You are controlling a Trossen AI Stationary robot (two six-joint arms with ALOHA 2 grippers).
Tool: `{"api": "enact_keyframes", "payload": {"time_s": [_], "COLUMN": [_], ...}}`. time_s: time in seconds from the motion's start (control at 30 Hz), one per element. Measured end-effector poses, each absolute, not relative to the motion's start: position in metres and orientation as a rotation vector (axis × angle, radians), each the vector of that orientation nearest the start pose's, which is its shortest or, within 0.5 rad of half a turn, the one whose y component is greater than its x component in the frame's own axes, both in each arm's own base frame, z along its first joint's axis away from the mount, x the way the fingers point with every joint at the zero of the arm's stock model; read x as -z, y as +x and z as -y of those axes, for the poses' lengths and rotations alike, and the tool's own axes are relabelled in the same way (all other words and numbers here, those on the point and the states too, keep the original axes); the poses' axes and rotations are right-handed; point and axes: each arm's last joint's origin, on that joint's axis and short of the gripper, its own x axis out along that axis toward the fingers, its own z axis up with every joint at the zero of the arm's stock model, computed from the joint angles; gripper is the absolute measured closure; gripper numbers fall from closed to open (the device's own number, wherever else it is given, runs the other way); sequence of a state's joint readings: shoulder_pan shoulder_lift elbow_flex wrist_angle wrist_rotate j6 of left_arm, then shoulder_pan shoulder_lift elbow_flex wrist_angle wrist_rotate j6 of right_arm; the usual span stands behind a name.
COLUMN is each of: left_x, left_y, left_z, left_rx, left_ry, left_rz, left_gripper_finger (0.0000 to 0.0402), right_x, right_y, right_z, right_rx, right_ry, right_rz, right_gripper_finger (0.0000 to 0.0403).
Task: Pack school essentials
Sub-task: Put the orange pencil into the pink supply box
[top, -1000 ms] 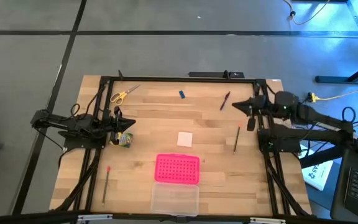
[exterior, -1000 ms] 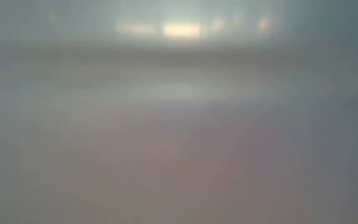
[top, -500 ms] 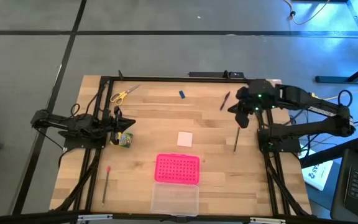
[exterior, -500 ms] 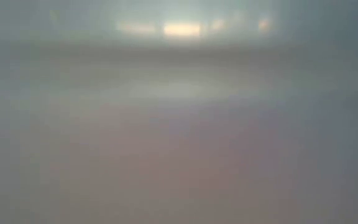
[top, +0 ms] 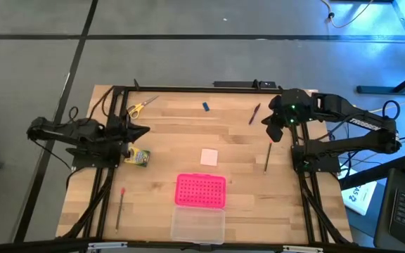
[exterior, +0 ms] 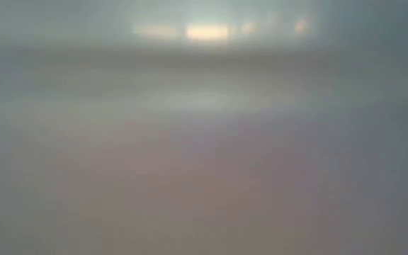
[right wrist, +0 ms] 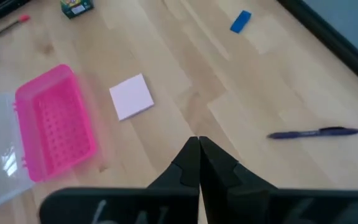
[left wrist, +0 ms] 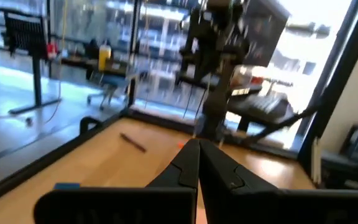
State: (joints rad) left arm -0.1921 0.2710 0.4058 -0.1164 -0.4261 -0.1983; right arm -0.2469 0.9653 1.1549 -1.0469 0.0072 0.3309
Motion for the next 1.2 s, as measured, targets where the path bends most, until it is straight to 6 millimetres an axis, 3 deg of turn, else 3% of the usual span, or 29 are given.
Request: {"api": "enact_keyframes", "payload": {"time_s": [0.1,0.23,0.4,0.53,0.83,1.2], "left_x": [-0.290,-0.311,-0.329,-0.334,-0.334,-0.334], "left_y": [0.109,0.136,0.168,0.184,0.194,0.194], "left_z": [0.008,0.013,0.018,0.019,0.014,0.014], "left_rx": [-0.271,-0.320,-0.352,-0.392,-0.438,-0.436], "left_ry": [-0.189,-0.158,-0.118,-0.084,-0.070,-0.070], "left_rz": [-0.063,-0.205,-0.322,-0.393,-0.456,-0.457], "left_gripper_finger": [0.0401,0.0401,0.0401,0.0401,0.0401,0.0401], "right_x": [-0.354,-0.351,-0.341,-0.332,-0.326,-0.314], "right_y": [0.156,0.153,0.144,0.137,0.141,0.161], "right_z": [0.040,0.039,0.039,0.037,0.037,0.041], "right_rx": [0.395,0.507,0.782,0.911,0.941,0.959], "right_ry": [0.449,0.655,0.941,1.041,1.093,1.084], "right_rz": [-0.806,-0.810,-0.829,-0.905,-0.969,-1.068], "right_gripper_finger": [0.0402,0.0402,0.0401,0.0397,0.0396,0.0316]}}
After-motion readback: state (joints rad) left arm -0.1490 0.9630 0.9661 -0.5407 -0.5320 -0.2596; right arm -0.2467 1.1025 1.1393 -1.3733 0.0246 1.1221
